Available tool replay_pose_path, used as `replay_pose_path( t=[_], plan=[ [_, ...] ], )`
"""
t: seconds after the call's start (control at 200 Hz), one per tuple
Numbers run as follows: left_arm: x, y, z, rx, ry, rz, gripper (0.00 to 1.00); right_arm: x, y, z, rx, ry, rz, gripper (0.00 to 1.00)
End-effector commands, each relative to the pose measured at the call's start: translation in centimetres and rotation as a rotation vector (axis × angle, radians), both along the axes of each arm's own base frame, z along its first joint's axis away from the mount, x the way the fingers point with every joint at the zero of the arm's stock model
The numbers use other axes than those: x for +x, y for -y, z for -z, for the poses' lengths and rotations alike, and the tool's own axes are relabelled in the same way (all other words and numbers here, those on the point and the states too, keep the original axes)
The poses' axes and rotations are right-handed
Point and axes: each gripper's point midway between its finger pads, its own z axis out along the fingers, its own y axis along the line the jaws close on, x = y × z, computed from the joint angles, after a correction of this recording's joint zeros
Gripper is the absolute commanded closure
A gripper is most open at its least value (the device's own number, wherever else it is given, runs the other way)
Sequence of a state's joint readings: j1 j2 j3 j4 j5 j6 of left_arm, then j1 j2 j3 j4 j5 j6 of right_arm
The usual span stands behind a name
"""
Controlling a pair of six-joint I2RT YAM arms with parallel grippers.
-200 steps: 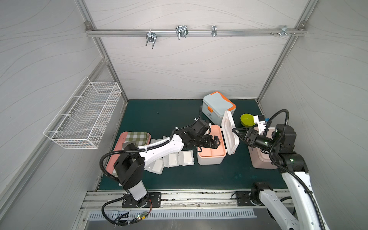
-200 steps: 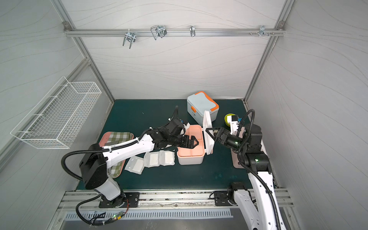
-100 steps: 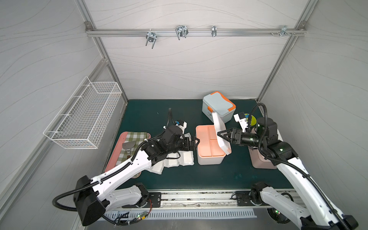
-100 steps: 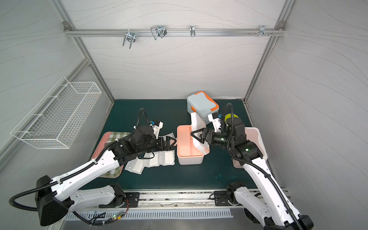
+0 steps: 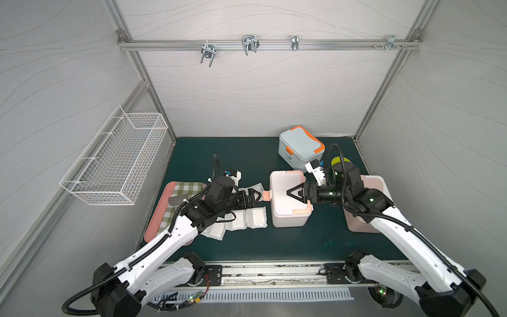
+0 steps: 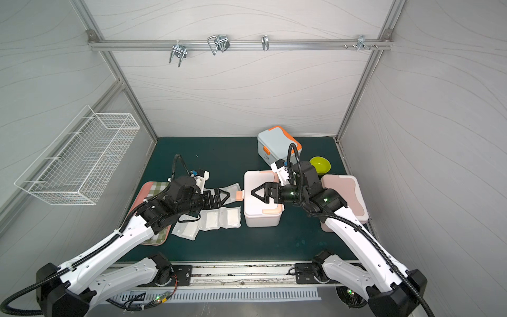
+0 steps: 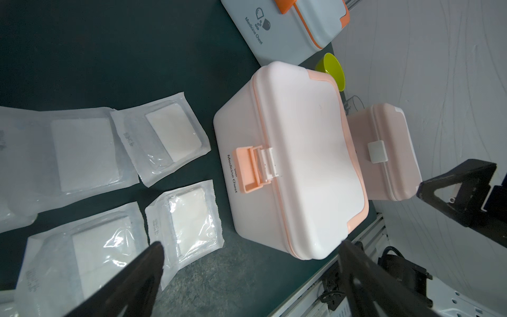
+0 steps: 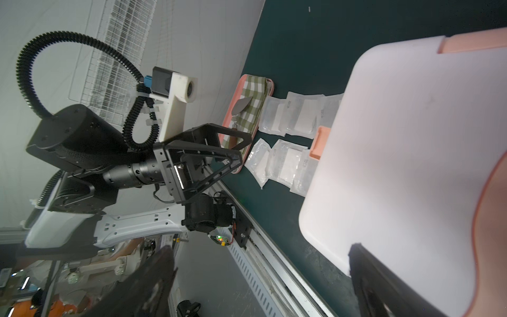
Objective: Open first aid kits and take out gauze
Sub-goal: Close the lid of the first aid kit, then fasten the fastener of the first aid kit.
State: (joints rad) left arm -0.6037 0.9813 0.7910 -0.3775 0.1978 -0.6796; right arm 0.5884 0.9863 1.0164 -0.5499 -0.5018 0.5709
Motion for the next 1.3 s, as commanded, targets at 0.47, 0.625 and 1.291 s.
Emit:
replay_pose_path(
  t=[0.47, 0.625, 1.291],
  plan=[
    [2.9, 1.9, 0.3, -0.301, -0.110, 0.046, 0.01, 4.0, 2.5, 2.9, -0.420, 0.085, 0.065, 0.14],
    [2.8, 1.5, 1.1, -0.271, -0.122, 0.037, 0.01, 4.8, 2.3, 3.6, -0.518, 0.122, 0.073, 0.13],
    [4.9, 1.5, 3.2, -0.297, -0.144, -0.050, 0.02, 6.6, -0.6, 8.4, -0.729, 0.098, 0.000, 0.27]
  ],
)
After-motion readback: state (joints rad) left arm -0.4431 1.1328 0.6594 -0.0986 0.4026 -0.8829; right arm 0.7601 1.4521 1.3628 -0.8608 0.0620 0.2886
